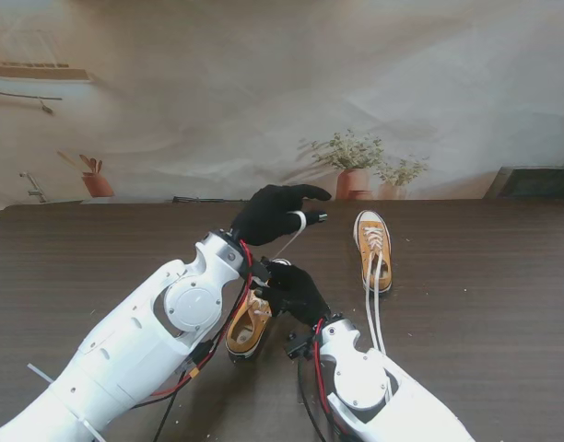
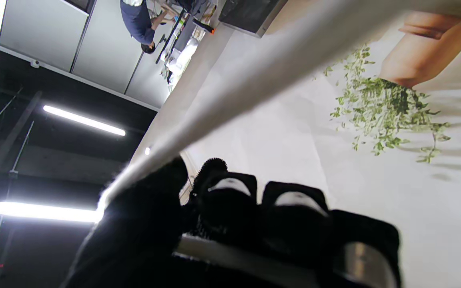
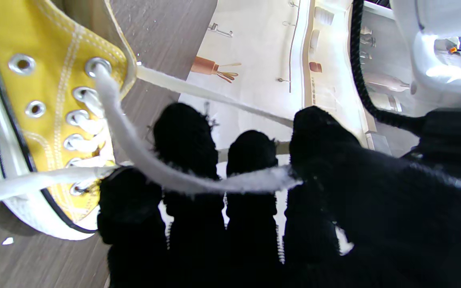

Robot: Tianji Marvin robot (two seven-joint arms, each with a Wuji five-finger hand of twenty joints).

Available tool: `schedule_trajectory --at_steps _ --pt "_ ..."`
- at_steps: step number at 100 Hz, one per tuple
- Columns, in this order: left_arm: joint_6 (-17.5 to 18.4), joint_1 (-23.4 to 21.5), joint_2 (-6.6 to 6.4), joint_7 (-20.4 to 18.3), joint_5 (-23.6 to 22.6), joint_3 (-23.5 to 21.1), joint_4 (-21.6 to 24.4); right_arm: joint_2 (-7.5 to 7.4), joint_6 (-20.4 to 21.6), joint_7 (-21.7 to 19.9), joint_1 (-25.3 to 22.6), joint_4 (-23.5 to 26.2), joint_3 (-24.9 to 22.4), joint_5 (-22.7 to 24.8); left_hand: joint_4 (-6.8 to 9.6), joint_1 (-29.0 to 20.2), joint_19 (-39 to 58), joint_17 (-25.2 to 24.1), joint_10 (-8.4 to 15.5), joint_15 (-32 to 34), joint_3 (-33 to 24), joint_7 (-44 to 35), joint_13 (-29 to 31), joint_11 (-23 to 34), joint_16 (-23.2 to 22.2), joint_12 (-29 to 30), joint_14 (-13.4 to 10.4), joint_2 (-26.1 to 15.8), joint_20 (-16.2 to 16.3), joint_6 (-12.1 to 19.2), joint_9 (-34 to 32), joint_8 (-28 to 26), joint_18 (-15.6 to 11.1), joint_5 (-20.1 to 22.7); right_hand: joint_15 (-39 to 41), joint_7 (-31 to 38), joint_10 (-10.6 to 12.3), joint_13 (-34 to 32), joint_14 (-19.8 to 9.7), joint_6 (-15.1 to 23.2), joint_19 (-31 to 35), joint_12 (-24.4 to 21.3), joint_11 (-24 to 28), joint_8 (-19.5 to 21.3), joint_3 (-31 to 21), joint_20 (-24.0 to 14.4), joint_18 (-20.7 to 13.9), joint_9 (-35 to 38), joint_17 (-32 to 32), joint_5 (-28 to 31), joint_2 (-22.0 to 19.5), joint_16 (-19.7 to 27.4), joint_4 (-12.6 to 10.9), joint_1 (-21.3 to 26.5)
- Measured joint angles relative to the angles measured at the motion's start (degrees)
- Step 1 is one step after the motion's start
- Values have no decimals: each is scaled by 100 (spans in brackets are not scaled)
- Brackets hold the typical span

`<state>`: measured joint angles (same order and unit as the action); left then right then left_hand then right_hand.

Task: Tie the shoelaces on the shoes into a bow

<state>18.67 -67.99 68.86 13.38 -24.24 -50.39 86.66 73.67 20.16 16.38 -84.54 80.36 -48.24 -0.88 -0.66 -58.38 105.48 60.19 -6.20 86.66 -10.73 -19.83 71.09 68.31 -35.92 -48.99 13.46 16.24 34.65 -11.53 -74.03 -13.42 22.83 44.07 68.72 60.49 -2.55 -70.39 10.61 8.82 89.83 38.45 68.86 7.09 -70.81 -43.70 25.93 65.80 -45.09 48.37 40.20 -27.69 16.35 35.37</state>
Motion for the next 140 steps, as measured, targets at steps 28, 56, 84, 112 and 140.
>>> schedule_trajectory --at_steps 28,56,84,112,140 --pt "-368 -24 -150 -1070 -244 11 273 -17 83 -21 -5 5 25 24 32 1175 -1364 -1683 80 -2496 -38 270 -1609 -1995 -77 217 -17 -147 -340 372 2048 0 12 -896 0 -3 1 0 0 35 0 61 0 0 0 0 -6 0 8 0 -5 0 0 0" --pt "-549 -102 -477 -1808 -552 -129 628 -18 94 -20 -4 6 80 42 290 1360 -4480 -5308 -136 -5545 694 644 -4930 -4879 5 1839 -61 -335 408 711 4968 -18 8 -1498 0 -4 2 0 0 41 0 63 0 0 0 0 -7 0 8 0 -6 0 0 0" --pt "-506 -47 -573 -1979 -1076 -145 572 -24 73 -71 -12 28 64 27 2 918 -5883 -5645 -134 -6653 -2253 661 -5227 -5324 607 2559 -59 1076 216 711 5182 -29 3 -1405 0 -5 2 0 0 43 0 63 0 0 0 0 -7 0 8 0 -6 0 0 0" --pt "-317 46 -707 -2343 -2031 -153 632 -36 42 -119 -35 69 19 -7 -99 917 -6728 -5995 -41 -6940 -3362 703 -5873 -5601 724 2834 -151 1472 -23 715 5939 67 -365 -1418 0 -20 2 0 0 43 0 66 0 -4 0 0 -7 0 8 78 27 0 0 0" --pt "-980 -341 -651 -884 -2207 -376 692 -42 44 -88 -89 145 -47 -25 -160 1052 -6233 -5773 -206 -6295 -1296 703 -5659 -5324 582 2794 -102 238 170 731 5492 69 -369 -1482 0 -20 2 0 0 42 0 69 0 -5 0 0 -7 0 9 18 -8 0 0 0"
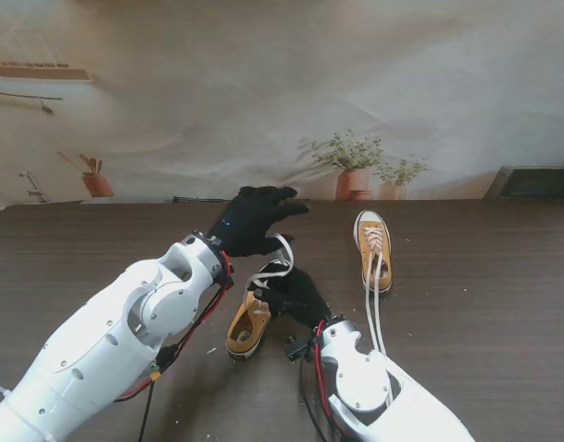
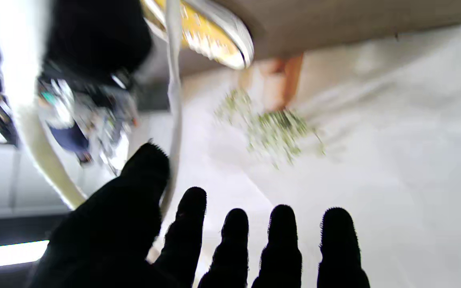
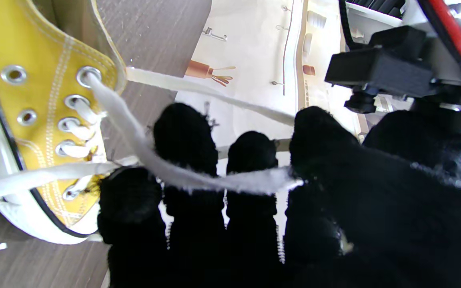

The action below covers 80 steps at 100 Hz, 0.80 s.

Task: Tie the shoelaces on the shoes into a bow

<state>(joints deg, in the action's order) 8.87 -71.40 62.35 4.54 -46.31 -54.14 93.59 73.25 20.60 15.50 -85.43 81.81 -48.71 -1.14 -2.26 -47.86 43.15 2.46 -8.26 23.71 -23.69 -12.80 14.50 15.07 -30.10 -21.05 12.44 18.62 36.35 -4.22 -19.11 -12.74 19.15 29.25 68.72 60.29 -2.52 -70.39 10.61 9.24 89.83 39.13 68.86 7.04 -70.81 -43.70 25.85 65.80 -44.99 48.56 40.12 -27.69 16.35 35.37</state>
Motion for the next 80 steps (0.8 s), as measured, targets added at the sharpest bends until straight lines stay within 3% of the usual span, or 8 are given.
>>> schedule_trajectory --at_steps 4,12,27,48,56,61,68,80 --pt "-64 -161 83 276 29 -140 -12 -4 4 14 -11 21 -10 16 71 -15 205 74 -20 96 302 -62 200 57 -2 -24 41 -225 4 0 -229 0 6 33 0 0 0 1 0 0 0 0 0 0 0 0 0 0 15 -1 -1 0 0 0" --pt "-62 -476 229 385 338 -455 -10 -10 5 49 -50 84 -39 50 95 -202 572 201 -47 294 546 -255 441 213 -4 -89 156 -440 13 -10 -555 0 125 221 -1 0 0 3 0 0 -1 0 0 0 0 0 0 0 52 -2 -1 0 0 0" --pt "-50 -1009 350 1053 656 -877 -22 -12 -18 236 -134 192 -90 265 95 -853 917 357 -88 482 566 -511 734 436 -13 -158 227 -500 13 -16 -864 -86 261 436 -16 0 1 6 0 0 -5 0 -1 0 1 0 0 0 73 -6 -5 0 0 0" --pt "247 -1480 385 1338 597 -1417 -251 -7 -42 399 -160 255 -106 404 110 -1495 1094 455 -143 698 321 -866 861 572 -16 -166 269 -482 -9 -15 -1119 -227 290 701 -26 0 1 7 1 0 -15 0 -65 0 1 0 0 0 79 -12 -50 0 0 0" --pt "493 -1530 375 1529 650 -1445 -476 0 -45 424 -159 263 -106 393 59 -1689 1282 560 -128 817 567 -970 1096 655 -17 -180 269 -483 -47 -14 -1268 -232 291 717 -26 0 1 7 1 0 -15 0 -66 -1 0 0 0 0 80 -13 -52 0 0 0" --pt "683 -1521 386 1622 942 -1431 -647 1 -45 421 -154 263 -102 383 57 -1981 1612 729 -57 1039 1281 -1208 1400 706 -146 -726 269 -507 -54 -13 -1654 -293 319 881 -26 0 1 7 2 0 -16 0 -67 -4 1 0 0 0 80 -13 -52 0 0 0" --pt "725 -1476 423 1837 1346 -1361 -834 1 -45 408 -148 260 -90 371 57 -2212 2187 1185 -46 1672 1770 -1753 2084 916 -309 -1630 269 -584 -3 -10 -2651 -315 534 1167 -27 0 1 7 2 0 -17 0 -67 -6 1 0 0 0 80 -13 -52 0 0 0" --pt "698 -1410 471 1872 1053 -1335 -842 6 -70 423 -147 250 -88 375 57 -2257 2908 1817 7 2451 1928 -2420 2732 1753 -459 -2146 122 -628 184 -10 -3338 -428 538 1243 -27 0 1 7 2 0 -28 0 -67 -6 1 0 0 0 80 -13 -52 0 0 0"
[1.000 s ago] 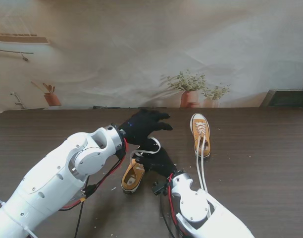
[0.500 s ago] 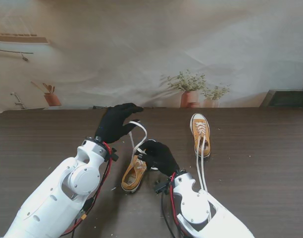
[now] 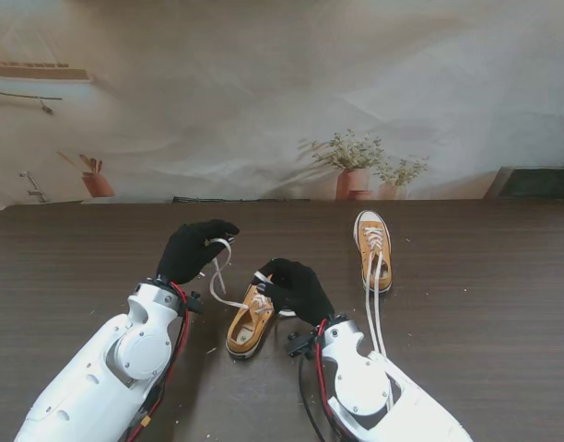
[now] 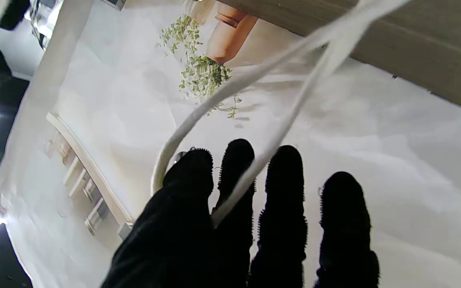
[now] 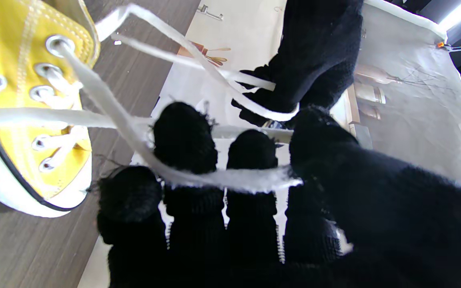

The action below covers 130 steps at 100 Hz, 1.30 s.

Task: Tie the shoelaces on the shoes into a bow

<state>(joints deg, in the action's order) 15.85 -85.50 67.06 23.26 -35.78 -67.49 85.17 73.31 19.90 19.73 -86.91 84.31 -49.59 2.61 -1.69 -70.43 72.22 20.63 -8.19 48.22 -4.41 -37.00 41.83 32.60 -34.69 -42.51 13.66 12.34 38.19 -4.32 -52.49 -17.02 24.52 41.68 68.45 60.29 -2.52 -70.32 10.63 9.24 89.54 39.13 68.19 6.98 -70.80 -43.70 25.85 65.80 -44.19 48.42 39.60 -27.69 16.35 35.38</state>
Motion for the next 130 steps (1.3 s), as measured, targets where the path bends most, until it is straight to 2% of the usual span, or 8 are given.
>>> schedule_trajectory --at_steps 10,27,47,64,107,120,123,130 --pt "72 63 9 89 -136 51 48 31 -179 146 -21 32 -22 -44 0 0 83 83 24 128 0 -282 97 264 -1 -56 -47 -1 16 0 -64 -91 -5 15 0 0 0 0 1 -9 -24 0 0 -57 0 0 0 0 0 0 0 0 0 1" --pt "417 87 51 136 163 34 195 102 -287 410 -43 63 -93 -53 0 0 87 83 73 130 0 -383 97 337 -2 -99 -78 -1 17 0 -64 -93 -5 16 -41 -92 0 0 22 -150 -25 0 0 -336 0 0 0 0 0 -127 -91 0 0 93" --pt "496 93 63 315 -58 59 526 170 -370 587 -28 47 -136 -59 0 0 106 83 80 146 0 -434 97 417 -2 -108 -104 -1 18 2 -64 -94 -7 16 -55 -241 0 0 74 -283 -26 0 0 -469 0 0 0 0 1 -387 -190 0 0 70" --pt "613 215 96 279 341 224 717 223 -412 684 70 -94 -88 -101 0 0 150 92 83 200 0 -439 99 472 -2 -139 -145 -1 19 2 -71 -94 -11 16 -55 -353 0 0 74 -339 -26 0 0 -470 0 0 0 0 54 -457 -248 0 0 70" --pt "599 953 239 195 600 1043 822 223 -411 305 306 -330 93 -280 3 0 150 92 145 201 0 -457 99 473 -2 -145 -202 -1 19 2 -72 -94 -13 16 -52 -373 0 0 75 -341 -26 0 0 -471 0 0 0 -1 56 -457 -260 0 0 70" --pt "587 1177 283 163 661 1264 715 202 -253 68 361 -407 157 -320 4 0 151 92 147 201 0 -457 99 473 -2 -145 -218 -1 19 6 -73 -94 -14 16 -52 -373 0 0 75 -341 -26 0 0 -471 0 0 0 -1 57 -457 -260 0 0 70" --pt "581 1234 294 148 683 1318 667 194 -210 44 367 -417 172 -320 4 0 150 71 157 201 0 -445 99 473 -2 -145 -218 -1 19 142 -73 -94 -14 16 -52 -373 0 0 75 -339 -26 0 0 -471 0 0 0 -1 57 -457 -260 0 0 70" --pt "531 1360 315 61 762 1438 558 169 -124 -27 372 -422 193 -308 4 0 134 25 165 201 0 -433 99 473 -2 -145 -218 -1 19 143 -73 -94 -14 16 -52 -373 0 0 76 -282 -27 0 0 -471 159 0 0 -14 61 -457 -262 0 0 232"
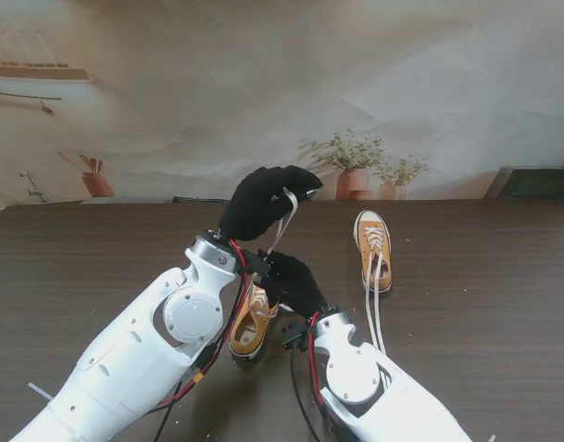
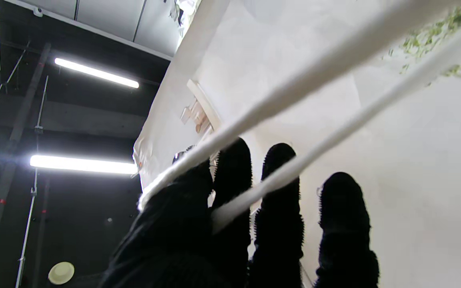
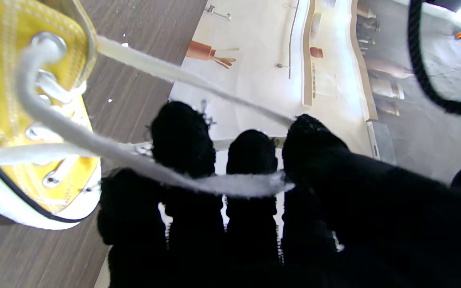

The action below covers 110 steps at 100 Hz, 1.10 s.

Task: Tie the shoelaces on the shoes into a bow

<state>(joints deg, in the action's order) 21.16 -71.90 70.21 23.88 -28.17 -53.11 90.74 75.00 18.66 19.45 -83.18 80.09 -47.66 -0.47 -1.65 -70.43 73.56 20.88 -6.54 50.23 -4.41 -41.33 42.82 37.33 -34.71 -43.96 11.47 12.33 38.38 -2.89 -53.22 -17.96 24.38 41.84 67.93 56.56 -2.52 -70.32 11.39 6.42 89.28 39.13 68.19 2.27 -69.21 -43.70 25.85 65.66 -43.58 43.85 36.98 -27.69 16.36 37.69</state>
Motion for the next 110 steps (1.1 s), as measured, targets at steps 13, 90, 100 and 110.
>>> schedule_trajectory --at_steps 13,90,100,110 --pt "-162 236 12 -146 -7 232 -225 -54 109 -85 -15 18 2 89 29 0 -104 -81 47 -125 0 148 -8 -171 0 -70 0 0 0 0 0 6 0 -3 0 0 0 1 0 7 -4 0 0 0 2 0 0 -1 11 0 0 0 0 2" --pt "-466 832 49 -1262 249 616 -1037 -155 383 -159 -181 56 -68 291 35 1537 -640 -935 48 -1029 -576 1840 -1108 -777 0 972 9 199 -130 68 1415 156 -14 -525 0 -217 0 136 26 -759 -24 0 0 0 11 0 0 -46 129 -89 -54 0 0 9" --pt "-506 676 -48 -1484 150 401 -847 -156 430 -178 -179 42 -30 275 35 1664 -844 -1137 48 -1252 -576 1973 -1299 -975 0 1053 10 128 -130 68 1626 224 -17 -574 0 -217 0 137 26 -744 -25 0 0 0 11 0 0 -46 130 -41 -54 0 0 9" --pt "-591 589 -185 -1774 133 244 -704 -156 484 -189 -185 40 -17 240 35 1667 -975 -1314 48 -1348 -577 2044 -1556 -1115 0 1122 15 57 -130 68 1816 234 -21 -574 0 8 0 137 26 -153 -26 0 0 0 12 0 0 -46 130 103 -54 0 0 9"
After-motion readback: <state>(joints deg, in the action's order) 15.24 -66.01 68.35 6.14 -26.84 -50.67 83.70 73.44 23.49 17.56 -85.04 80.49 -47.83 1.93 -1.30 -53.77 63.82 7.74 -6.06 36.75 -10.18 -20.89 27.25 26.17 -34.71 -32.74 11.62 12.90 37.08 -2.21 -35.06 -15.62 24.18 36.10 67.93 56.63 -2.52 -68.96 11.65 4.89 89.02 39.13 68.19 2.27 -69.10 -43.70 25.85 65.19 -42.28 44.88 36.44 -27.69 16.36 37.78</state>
